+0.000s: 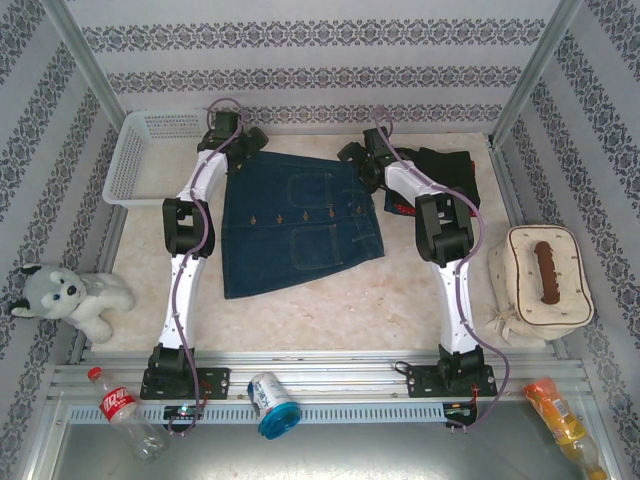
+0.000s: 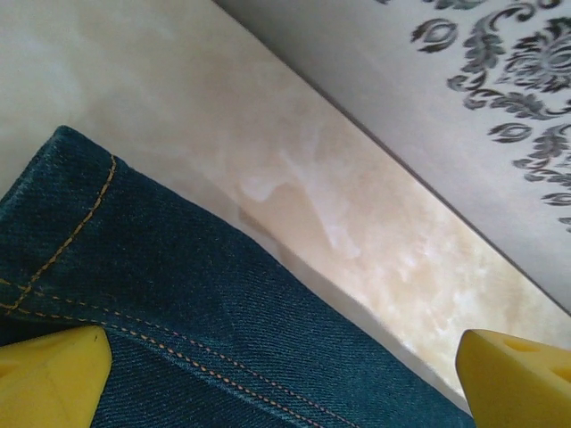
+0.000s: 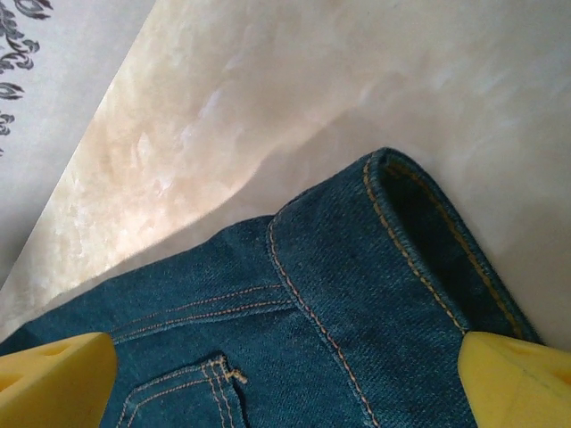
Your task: Fold and stack the skirts
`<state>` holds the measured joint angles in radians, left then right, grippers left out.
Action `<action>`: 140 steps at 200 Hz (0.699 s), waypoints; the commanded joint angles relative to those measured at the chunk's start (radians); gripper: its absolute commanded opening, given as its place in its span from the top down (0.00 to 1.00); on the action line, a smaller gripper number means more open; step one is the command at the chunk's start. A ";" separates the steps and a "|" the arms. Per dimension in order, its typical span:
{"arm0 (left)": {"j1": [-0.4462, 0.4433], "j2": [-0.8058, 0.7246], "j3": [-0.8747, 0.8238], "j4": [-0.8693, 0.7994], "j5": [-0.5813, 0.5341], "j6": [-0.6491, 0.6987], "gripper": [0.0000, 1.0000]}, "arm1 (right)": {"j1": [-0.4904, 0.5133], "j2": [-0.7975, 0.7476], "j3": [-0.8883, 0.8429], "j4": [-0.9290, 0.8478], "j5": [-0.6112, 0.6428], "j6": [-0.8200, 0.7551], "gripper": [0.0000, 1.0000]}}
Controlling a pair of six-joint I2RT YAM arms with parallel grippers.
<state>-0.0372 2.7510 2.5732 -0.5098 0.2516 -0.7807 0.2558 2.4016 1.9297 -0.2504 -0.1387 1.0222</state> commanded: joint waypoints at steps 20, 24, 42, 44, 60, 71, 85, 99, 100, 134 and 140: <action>0.004 0.031 0.047 0.071 0.163 0.002 0.00 | 0.042 -0.159 -0.091 0.006 0.027 -0.066 0.02; 0.001 0.018 0.048 0.068 0.164 0.010 0.00 | 0.047 -0.182 -0.114 0.011 0.032 -0.071 0.02; -0.017 -0.054 0.030 0.038 0.138 0.064 0.00 | 0.064 -0.291 -0.241 0.056 0.046 -0.098 0.02; -0.020 -0.063 0.028 0.031 0.130 0.071 0.00 | 0.066 -0.305 -0.257 0.062 0.047 -0.100 0.02; -0.036 -0.126 0.021 -0.011 0.104 0.108 0.00 | 0.087 -0.409 -0.381 0.086 0.058 -0.122 0.02; -0.049 -0.170 0.015 -0.061 0.075 0.128 0.00 | 0.102 -0.482 -0.469 0.092 0.068 -0.137 0.02; -0.067 -0.242 -0.028 -0.097 0.047 0.158 0.00 | 0.120 -0.582 -0.580 0.096 0.085 -0.160 0.02; -0.088 -0.346 -0.143 -0.059 0.036 0.179 0.00 | 0.133 -0.678 -0.677 0.076 0.096 -0.183 0.02; -0.090 -0.355 -0.155 -0.051 0.037 0.179 0.00 | 0.134 -0.685 -0.684 0.074 0.097 -0.186 0.02; -0.135 -0.676 -0.614 0.185 0.030 0.154 0.00 | 0.131 -0.863 -0.866 -0.032 0.085 -0.219 0.02; -0.138 -0.733 -0.700 0.226 0.030 0.136 0.00 | 0.127 -0.892 -0.894 -0.050 0.081 -0.225 0.02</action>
<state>-0.1535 2.2017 2.1136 -0.4507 0.3042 -0.6464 0.3946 1.5955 1.1366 -0.2008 -0.0814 0.8509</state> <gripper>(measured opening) 0.999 0.979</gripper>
